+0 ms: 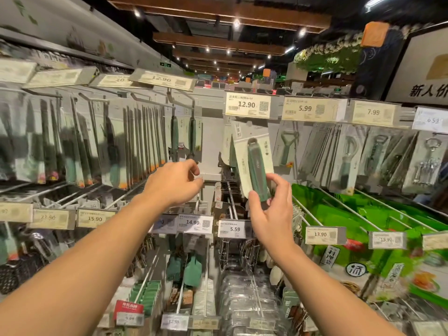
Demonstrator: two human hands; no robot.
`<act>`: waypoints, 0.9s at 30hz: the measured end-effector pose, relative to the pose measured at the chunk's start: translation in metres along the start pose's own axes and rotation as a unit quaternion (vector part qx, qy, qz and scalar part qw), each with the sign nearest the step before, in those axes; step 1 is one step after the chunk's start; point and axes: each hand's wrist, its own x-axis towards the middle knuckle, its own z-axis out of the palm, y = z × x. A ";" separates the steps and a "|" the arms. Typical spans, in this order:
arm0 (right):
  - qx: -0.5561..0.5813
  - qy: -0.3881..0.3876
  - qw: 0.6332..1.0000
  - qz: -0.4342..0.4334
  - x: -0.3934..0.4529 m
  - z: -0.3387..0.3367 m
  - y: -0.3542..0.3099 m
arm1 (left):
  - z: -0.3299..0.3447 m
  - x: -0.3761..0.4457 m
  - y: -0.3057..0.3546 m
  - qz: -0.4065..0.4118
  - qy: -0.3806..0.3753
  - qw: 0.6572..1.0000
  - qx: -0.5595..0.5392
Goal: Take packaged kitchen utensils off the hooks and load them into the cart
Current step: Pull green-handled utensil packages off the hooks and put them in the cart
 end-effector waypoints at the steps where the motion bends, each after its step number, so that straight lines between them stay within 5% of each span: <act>1: 0.003 0.002 1.000 0.003 0.003 0.000 -0.003 | 0.001 -0.001 -0.001 0.001 -0.004 1.000 0.013; 18: 0.009 -0.010 0.999 0.048 0.015 0.022 -0.002 | 0.036 -0.008 -0.006 -0.017 -0.035 0.998 0.044; 27: 0.036 -0.167 0.966 0.194 0.092 0.056 0.029 | 0.044 0.007 0.001 -0.029 -0.010 0.999 0.008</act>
